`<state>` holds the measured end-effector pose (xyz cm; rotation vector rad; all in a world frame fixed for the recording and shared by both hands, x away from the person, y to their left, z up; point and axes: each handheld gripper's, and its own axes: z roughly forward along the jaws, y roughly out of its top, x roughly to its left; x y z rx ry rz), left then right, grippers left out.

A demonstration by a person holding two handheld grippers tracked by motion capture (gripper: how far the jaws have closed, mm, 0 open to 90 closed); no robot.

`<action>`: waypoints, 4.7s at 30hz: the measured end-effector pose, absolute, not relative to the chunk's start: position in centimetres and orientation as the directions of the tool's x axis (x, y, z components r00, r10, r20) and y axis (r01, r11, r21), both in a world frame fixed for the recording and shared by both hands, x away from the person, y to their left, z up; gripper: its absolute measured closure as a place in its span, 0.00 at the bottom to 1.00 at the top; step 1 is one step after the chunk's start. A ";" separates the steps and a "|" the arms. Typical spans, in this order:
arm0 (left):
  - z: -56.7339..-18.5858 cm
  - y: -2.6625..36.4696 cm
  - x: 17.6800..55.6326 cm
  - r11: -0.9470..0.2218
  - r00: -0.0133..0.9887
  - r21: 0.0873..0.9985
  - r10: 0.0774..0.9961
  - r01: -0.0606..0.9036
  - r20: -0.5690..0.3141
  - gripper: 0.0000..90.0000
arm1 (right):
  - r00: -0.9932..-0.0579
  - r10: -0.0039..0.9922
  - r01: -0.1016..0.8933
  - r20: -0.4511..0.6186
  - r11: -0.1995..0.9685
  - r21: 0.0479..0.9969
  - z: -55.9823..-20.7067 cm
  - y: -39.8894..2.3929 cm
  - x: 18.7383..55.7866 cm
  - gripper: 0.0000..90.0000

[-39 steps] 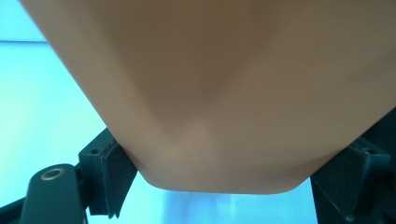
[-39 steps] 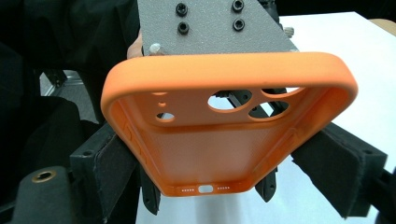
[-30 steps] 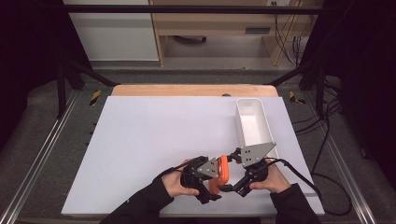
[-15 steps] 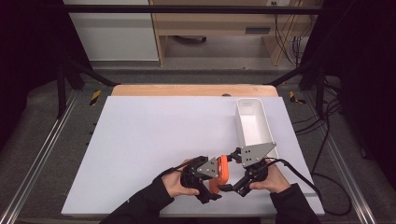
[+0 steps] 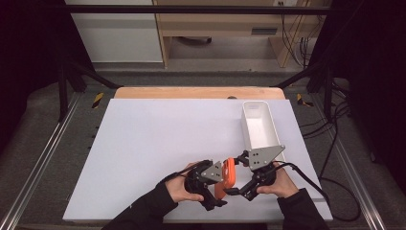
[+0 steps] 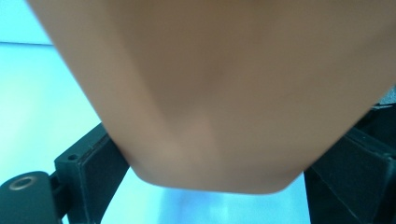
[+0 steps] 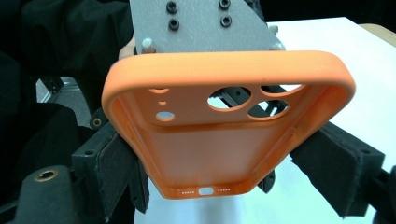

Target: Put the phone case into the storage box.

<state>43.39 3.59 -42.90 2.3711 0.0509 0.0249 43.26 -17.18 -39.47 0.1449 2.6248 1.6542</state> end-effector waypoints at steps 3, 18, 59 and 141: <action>-42.7 3.8 43.4 -0.708 0.999 0.705 0.052 0.037 0.001 0.06 | -0.994 0.107 0.062 0.017 0.430 0.900 -39.4 -17.3 43.3 0.18; -41.6 5.7 44.0 -0.670 0.993 0.738 0.119 0.081 -0.001 0.01 | -0.983 0.183 0.067 -0.008 0.405 0.912 -38.5 -19.1 43.4 0.18; -41.4 18.2 46.0 -0.478 0.852 0.825 0.523 0.301 -0.008 0.00 | -0.896 0.441 0.085 -0.057 0.297 0.951 -33.7 -22.7 43.8 0.18; -44.8 29.6 45.2 -0.300 0.631 0.880 0.776 0.369 0.000 0.00 | -0.354 0.935 0.400 -0.024 0.174 0.900 -29.9 -23.4 55.3 0.18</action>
